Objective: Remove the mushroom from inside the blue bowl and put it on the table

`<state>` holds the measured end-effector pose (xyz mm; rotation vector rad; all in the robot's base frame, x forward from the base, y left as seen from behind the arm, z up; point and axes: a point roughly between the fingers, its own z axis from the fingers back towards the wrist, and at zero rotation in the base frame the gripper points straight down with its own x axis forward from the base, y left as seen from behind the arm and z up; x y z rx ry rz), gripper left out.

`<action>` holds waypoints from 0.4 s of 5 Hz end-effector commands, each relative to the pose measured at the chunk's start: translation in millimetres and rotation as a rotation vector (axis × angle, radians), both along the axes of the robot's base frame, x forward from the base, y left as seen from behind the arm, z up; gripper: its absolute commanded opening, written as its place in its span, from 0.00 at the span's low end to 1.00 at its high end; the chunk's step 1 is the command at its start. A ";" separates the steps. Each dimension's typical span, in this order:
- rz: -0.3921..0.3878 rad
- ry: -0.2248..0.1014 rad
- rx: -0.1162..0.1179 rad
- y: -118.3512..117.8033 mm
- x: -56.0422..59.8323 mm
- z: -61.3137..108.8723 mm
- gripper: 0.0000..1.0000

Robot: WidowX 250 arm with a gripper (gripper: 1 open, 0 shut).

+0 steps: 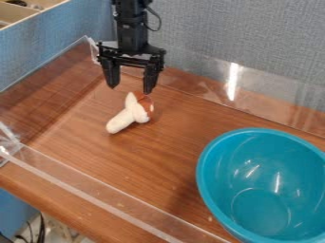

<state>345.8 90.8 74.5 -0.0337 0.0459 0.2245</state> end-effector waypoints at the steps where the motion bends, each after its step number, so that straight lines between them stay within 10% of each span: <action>1: -0.009 -0.052 0.016 -1.6 8.4 15.8 1.00; 2: -0.005 -0.050 0.014 -1.8 8.9 14.7 1.00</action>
